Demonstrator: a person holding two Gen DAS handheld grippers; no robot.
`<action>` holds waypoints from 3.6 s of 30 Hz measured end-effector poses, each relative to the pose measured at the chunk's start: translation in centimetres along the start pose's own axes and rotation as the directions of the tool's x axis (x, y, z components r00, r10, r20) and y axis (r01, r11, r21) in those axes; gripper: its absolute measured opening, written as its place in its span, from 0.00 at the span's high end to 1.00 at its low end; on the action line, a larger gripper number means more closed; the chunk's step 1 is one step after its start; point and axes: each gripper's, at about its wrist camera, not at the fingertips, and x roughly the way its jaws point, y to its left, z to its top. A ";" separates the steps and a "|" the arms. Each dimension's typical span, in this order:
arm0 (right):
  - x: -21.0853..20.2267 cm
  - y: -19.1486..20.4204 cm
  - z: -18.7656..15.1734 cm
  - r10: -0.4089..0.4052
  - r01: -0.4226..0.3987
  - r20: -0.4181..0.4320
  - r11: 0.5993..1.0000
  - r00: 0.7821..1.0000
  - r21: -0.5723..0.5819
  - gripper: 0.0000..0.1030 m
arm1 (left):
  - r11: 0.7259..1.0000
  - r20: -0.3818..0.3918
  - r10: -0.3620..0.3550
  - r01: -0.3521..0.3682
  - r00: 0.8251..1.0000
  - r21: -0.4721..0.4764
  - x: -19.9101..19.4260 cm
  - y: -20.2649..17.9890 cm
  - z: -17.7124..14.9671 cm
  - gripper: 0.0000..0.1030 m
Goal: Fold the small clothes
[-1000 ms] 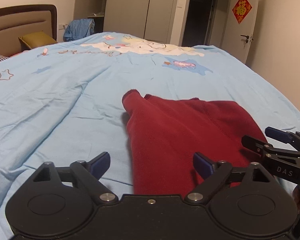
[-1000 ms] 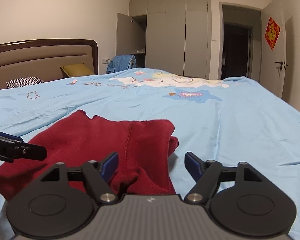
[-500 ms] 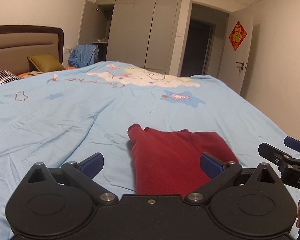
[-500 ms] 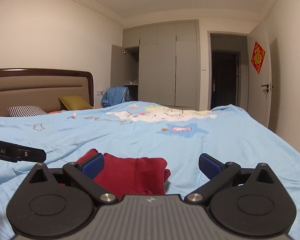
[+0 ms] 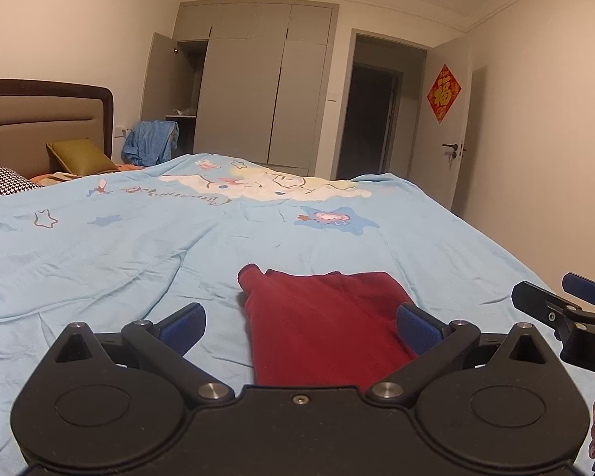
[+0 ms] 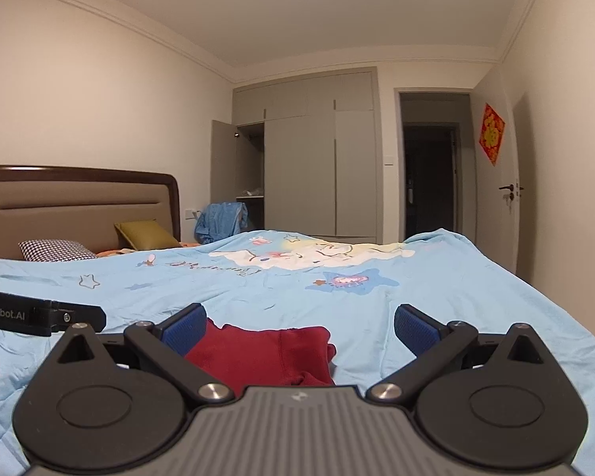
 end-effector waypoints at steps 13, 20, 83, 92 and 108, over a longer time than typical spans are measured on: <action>-6.3 1.2 -4.1 -0.076 0.075 0.033 0.997 0.997 0.036 0.00 | 1.000 0.026 -0.006 0.006 1.000 0.015 -4.3 -0.3 -4.4 0.01; -8.1 2.0 -6.9 -0.140 0.138 0.041 0.989 0.989 0.054 0.00 | 0.999 0.041 0.007 -0.008 0.999 0.039 -4.7 -0.3 -7.4 0.01; -7.4 1.6 -11.2 -0.173 0.174 -0.042 0.984 0.984 0.023 0.00 | 0.999 -0.002 0.017 -0.017 1.000 0.043 -3.7 0.1 -11.2 0.01; -7.4 1.6 -11.2 -0.173 0.174 -0.043 0.984 0.984 0.023 0.00 | 0.999 -0.006 0.015 -0.014 1.000 0.043 -3.7 0.1 -11.3 0.01; -7.4 1.6 -11.3 -0.173 0.174 -0.044 0.984 0.984 0.023 0.00 | 0.999 -0.007 0.016 -0.015 1.000 0.044 -3.7 0.1 -11.3 0.01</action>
